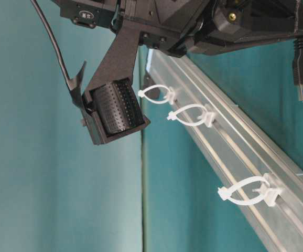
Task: Pass the USB cable through three rings with both arms.
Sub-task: 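Lift the cable plug with the right gripper toward the rail's far end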
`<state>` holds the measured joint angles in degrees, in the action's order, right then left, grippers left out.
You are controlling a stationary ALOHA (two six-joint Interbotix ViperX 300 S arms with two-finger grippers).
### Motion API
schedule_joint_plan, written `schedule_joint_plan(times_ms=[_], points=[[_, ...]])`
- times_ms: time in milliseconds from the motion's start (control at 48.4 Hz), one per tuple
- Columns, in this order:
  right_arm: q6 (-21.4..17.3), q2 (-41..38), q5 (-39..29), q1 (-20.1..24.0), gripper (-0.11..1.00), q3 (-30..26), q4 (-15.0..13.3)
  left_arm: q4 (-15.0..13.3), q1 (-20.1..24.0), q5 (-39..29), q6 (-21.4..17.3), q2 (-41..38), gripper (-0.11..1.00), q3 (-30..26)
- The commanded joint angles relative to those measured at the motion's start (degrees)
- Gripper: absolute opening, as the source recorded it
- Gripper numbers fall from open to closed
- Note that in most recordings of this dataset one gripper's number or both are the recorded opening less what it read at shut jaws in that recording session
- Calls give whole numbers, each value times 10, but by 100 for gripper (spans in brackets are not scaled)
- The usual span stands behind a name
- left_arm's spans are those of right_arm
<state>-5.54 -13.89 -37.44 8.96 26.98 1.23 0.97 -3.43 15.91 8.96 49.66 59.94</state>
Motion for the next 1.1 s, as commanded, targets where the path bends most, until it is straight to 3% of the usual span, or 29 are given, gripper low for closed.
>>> schedule_joint_plan(times_ms=[0,228,455,724,951,1075], points=[[3,-3,-11,-7,9,-3,-3,2,1,3,0,-2,-1,-17],[26,58,-80,-17,9,-37,-3,2,1,3,1,-1,-1,-17],[86,133,-194,-57,9,-88,-3,2,0,3,0,7,-1,-17],[159,218,-291,-151,9,-119,-4,2,1,-27,1,11,-1,-18],[224,234,-314,-229,9,-116,-15,2,0,-37,1,25,-1,-22],[273,230,-321,-269,9,-121,-34,2,0,-37,1,30,-1,-25]])
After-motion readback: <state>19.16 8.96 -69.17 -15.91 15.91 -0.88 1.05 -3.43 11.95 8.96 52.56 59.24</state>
